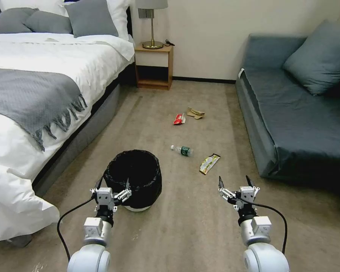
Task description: Pick up the trash bin, then pick up the garbage on the floor and place it into the trash bin.
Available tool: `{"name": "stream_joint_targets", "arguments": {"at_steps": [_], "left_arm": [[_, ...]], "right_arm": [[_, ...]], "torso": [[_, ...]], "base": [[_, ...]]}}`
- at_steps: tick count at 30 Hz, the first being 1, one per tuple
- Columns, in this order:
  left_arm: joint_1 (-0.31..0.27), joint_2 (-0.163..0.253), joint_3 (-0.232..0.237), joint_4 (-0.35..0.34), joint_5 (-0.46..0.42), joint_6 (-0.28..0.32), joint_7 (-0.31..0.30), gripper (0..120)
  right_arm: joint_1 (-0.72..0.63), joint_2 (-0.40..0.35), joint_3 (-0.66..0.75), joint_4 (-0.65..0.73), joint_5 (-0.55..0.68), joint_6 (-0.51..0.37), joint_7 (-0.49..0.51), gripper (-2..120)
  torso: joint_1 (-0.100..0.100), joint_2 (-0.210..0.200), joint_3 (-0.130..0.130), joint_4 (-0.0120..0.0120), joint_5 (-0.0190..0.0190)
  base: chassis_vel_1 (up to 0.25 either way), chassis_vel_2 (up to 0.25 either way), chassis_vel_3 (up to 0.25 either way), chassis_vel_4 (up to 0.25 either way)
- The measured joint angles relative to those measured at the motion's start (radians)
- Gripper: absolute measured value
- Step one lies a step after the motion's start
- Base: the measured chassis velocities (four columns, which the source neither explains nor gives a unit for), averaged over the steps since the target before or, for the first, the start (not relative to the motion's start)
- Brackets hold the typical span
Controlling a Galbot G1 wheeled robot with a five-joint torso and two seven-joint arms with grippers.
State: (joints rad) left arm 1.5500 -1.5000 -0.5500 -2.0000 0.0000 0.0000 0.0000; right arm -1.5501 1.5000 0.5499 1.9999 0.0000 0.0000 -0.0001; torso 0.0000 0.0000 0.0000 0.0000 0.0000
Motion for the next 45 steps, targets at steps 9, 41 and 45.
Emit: {"name": "stream_joint_targets", "arguments": {"at_steps": [9, 41, 45], "left_arm": [[0.000, 0.000, 0.000, 0.000, 0.000, 0.000, 0.000, 100], [-0.018, 0.056, 0.029, -0.034, -0.136, 0.058, -0.010, 100], [-0.027, 0.084, 0.041, -0.048, -0.199, 0.085, -0.015, 100]], "right_arm": [[0.000, 0.000, 0.000, 0.000, 0.000, 0.000, 0.000, 100], [-0.163, 0.043, -0.030, 0.072, 0.002, 0.007, 0.070, 100], [-0.247, 0.060, -0.039, 0.101, 0.000, 0.011, 0.092, 100]], "torso": [[0.000, 0.000, 0.000, 0.0000, 0.0000], [0.000, 0.000, 0.000, -0.0001, -0.0003], [0.000, 0.000, 0.000, 0.0003, -0.0002]], "base": [[0.000, 0.000, 0.000, 0.000], [0.000, 0.000, 0.000, 0.000], [0.000, 0.000, 0.000, 0.000]]}}
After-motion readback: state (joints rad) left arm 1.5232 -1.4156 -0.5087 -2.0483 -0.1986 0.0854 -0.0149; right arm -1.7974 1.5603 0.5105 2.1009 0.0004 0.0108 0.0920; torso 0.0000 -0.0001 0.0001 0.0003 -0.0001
